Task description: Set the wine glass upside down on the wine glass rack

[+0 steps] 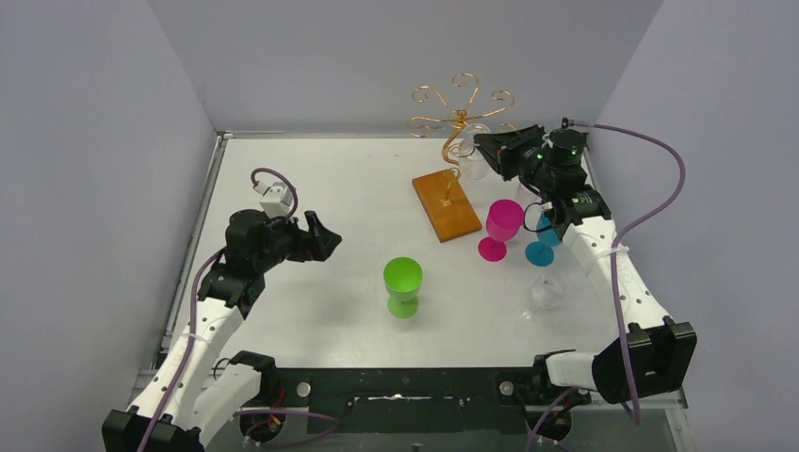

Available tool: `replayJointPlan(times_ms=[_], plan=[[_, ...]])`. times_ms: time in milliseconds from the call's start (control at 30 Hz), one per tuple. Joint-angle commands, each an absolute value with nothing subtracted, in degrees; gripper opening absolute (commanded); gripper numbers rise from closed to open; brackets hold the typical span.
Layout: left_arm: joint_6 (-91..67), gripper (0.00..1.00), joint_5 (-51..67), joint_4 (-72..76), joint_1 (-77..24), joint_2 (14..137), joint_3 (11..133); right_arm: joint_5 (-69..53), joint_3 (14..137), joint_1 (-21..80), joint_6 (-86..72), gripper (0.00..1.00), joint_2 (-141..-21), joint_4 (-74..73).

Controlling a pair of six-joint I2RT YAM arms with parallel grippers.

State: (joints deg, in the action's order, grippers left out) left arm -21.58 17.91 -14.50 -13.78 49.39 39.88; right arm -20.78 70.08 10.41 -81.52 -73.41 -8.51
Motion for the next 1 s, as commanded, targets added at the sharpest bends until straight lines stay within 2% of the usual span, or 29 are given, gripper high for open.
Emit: replayJointPlan(times_ms=[0,967], plan=[[-20.48,0.86,17.84,-13.18,-14.06,48.27,40.12,-22.78,74.72,10.28,-79.95,0.0,-73.07,-1.93],[-20.27,0.86,17.36,-13.27,-14.15,48.41,40.08,-33.2,80.51,10.17,-77.27,0.0,-78.67,-0.28]])
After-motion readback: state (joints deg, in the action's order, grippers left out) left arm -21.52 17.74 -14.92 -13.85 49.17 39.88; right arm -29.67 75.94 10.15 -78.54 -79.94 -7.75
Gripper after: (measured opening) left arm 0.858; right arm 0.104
